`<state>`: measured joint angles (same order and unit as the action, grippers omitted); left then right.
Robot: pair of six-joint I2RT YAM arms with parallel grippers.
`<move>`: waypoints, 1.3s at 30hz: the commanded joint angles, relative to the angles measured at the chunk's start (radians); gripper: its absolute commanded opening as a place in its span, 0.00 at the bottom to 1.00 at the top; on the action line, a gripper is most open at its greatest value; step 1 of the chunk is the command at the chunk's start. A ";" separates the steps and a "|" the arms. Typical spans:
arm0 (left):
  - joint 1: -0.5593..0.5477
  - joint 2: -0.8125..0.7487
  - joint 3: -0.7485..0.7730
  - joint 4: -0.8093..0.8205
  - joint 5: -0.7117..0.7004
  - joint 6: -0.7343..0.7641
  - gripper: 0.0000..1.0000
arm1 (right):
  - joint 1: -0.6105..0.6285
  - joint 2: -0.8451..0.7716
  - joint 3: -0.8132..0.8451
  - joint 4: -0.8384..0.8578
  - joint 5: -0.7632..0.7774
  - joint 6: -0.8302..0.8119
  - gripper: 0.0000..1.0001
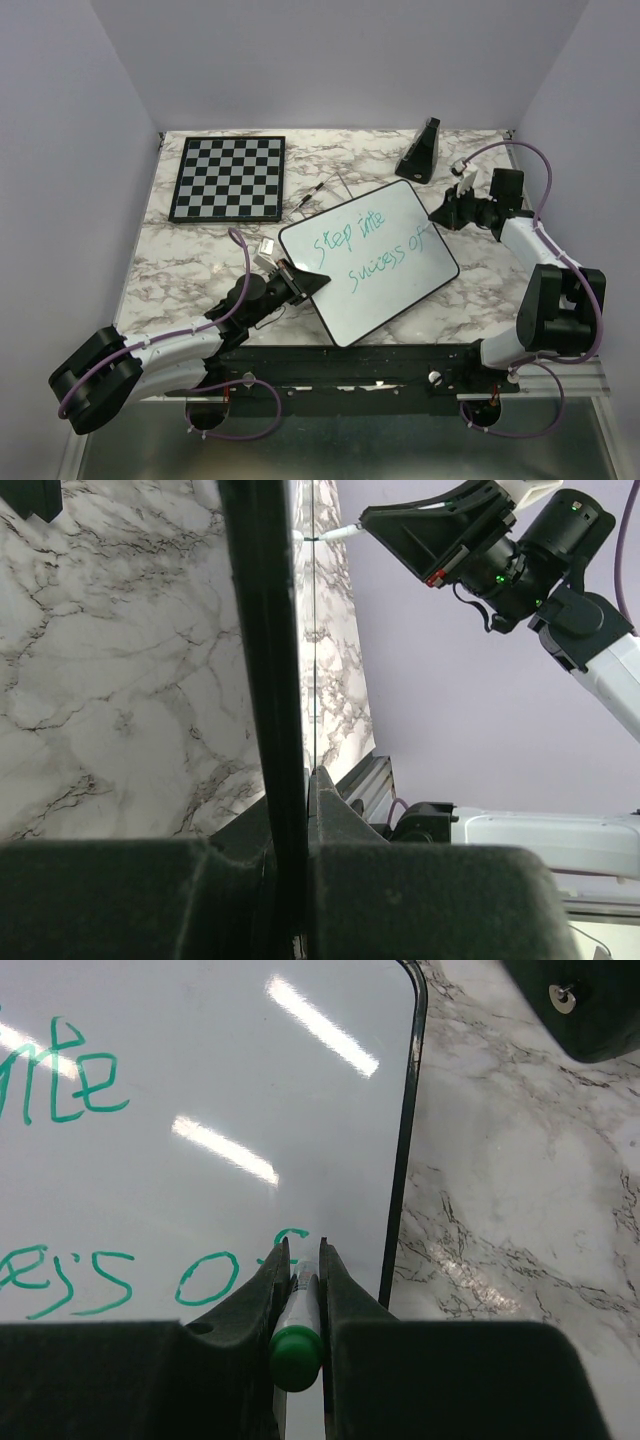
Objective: Write a sentence on the whiteboard
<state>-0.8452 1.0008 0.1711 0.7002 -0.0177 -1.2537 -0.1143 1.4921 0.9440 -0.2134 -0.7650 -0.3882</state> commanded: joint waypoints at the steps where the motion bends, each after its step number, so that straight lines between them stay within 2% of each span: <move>1: 0.001 -0.018 -0.002 0.076 0.009 0.057 0.00 | -0.010 -0.027 0.012 0.023 -0.011 0.020 0.01; 19: 0.001 -0.016 -0.005 0.081 0.010 0.056 0.00 | -0.016 0.040 0.056 0.103 0.102 0.064 0.01; 39: 0.001 -0.011 -0.001 0.081 0.012 0.056 0.00 | -0.016 0.068 0.052 0.069 -0.040 0.037 0.01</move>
<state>-0.8452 0.9966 0.1650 0.7021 -0.0177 -1.2495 -0.1249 1.5513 0.9844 -0.1326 -0.7422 -0.3336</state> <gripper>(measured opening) 0.102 0.192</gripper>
